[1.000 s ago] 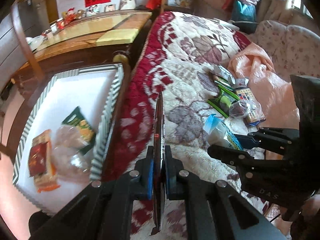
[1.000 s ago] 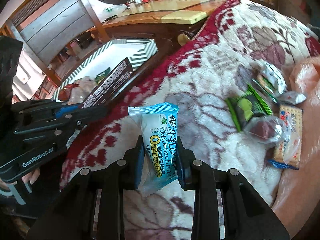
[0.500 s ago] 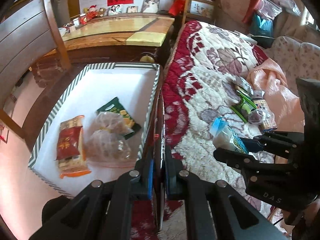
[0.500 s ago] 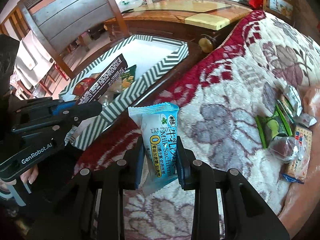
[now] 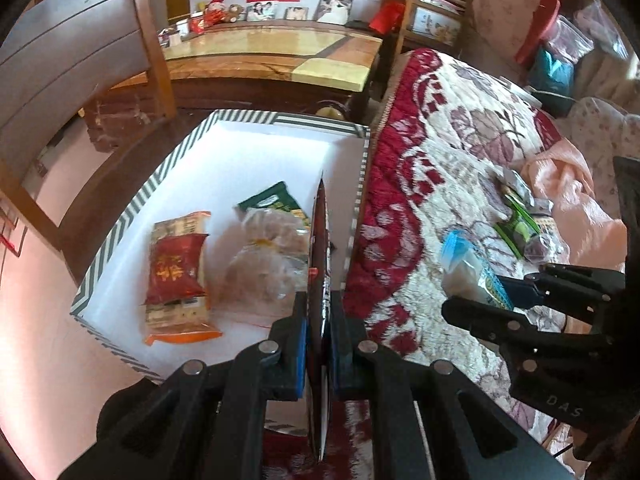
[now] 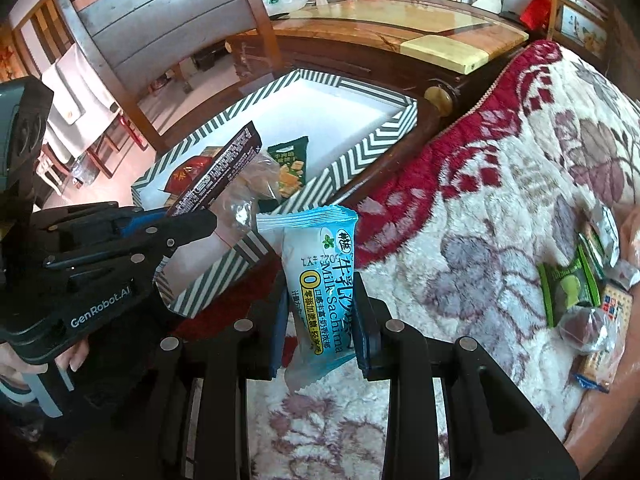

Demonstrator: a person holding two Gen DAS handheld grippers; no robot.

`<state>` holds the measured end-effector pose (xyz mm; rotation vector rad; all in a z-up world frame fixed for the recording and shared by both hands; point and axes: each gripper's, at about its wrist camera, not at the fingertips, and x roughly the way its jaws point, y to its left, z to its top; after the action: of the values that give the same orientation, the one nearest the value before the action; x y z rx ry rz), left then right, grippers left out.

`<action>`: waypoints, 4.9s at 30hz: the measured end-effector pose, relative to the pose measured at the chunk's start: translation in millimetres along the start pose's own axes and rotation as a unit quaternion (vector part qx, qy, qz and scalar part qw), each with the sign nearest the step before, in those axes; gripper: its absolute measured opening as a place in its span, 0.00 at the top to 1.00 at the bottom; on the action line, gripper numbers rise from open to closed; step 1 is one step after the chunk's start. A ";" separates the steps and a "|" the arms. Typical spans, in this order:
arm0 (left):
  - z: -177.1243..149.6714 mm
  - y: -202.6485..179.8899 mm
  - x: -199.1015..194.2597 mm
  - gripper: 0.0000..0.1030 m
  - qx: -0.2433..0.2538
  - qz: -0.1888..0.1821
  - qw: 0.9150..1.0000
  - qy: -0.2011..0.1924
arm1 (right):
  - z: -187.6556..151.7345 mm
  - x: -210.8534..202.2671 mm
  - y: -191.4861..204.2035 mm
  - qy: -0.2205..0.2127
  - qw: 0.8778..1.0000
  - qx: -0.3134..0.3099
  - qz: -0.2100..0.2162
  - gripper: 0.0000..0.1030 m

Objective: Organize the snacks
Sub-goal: 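Carry the Nescafe stick in the left tool while the right tool carries the blue pack to the tray, then open the left tool over the tray while the right tool drops the blue pack in, then move both tools back to the snack pile on the quilt, then grasp the green cracker pack with the left tool while the right tool grasps the clear date bag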

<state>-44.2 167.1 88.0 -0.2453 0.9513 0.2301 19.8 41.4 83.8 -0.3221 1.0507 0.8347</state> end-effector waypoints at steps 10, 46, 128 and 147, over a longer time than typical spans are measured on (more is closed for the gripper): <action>4.5 35.8 5.7 0.90 -0.045 0.011 0.999 0.002 | 21.8 13.4 9.2 0.007 1.000 -0.016 0.008 0.74; 30.8 95.5 43.2 0.90 -0.127 0.028 0.991 0.029 | 110.8 93.9 31.2 0.047 0.997 -0.061 0.029 0.74; 43.8 -170.0 51.4 0.21 0.093 -0.073 0.992 0.040 | -100.8 -70.1 -178.6 -0.034 0.969 0.225 -0.099 0.51; 80.9 -271.9 125.5 0.21 0.229 -0.158 0.958 0.066 | -117.3 -66.9 -208.8 -0.039 0.962 0.258 -0.085 0.51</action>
<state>170.1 -55.2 58.4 0.0176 1.0534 -0.3044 84.0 -197.1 54.4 0.0637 1.1081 0.3937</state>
